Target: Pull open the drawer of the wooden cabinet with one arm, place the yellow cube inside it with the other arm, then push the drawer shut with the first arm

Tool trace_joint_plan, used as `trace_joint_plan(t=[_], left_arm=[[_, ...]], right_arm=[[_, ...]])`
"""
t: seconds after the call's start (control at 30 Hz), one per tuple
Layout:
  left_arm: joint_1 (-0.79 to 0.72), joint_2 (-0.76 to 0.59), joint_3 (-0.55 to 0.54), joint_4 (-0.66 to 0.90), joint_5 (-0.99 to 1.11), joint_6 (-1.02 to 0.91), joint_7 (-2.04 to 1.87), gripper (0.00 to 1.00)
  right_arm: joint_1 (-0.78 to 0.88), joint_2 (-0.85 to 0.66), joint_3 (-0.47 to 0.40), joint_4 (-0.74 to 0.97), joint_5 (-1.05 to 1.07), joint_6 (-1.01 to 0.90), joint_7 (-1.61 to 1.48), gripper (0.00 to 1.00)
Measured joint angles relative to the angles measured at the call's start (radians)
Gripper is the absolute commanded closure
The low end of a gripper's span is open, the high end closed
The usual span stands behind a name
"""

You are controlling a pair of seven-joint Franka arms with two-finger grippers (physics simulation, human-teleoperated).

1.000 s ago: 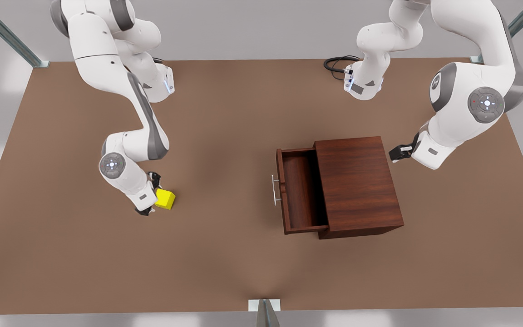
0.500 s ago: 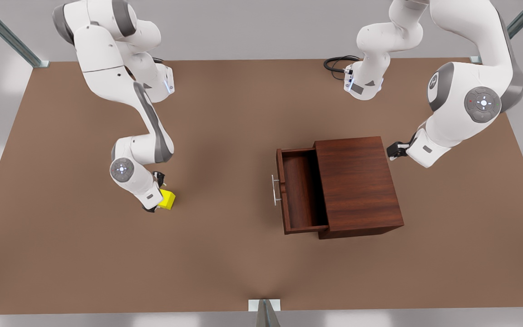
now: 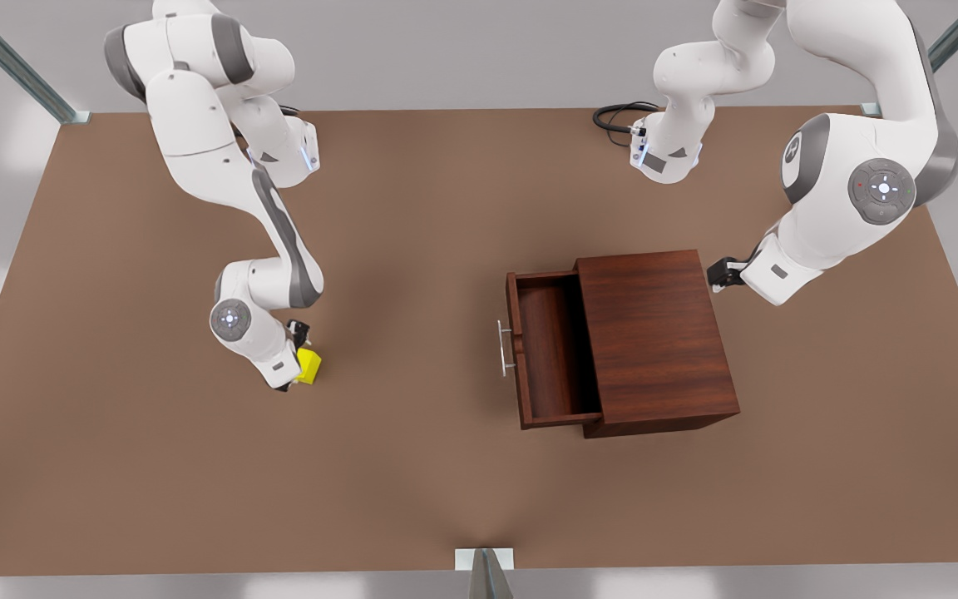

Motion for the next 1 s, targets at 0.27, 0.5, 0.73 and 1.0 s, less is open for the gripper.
trace_joint_plan(t=[0.27,0.5,0.73,1.0], left_arm=[[-0.001,0.0,0.0,0.0,0.001,0.0,0.013,0.0],[0.0,0.0,0.0,0.0,0.001,0.0,0.021,0.0],[-0.001,0.0,0.0,0.0,0.002,0.0,0.026,0.0],[-0.002,-0.003,0.0,-0.006,0.004,0.0,0.03,0.0]], right_arm=[[-0.006,0.038,-0.002,-0.013,0.022,0.052,0.007,0.0],[-0.006,0.023,-0.002,-0.013,0.036,0.06,-0.001,0.49],[0.014,-0.096,0.0,0.049,0.062,-0.069,-0.011,0.48],[0.162,-0.088,0.001,0.335,0.125,-0.29,0.054,0.48]])
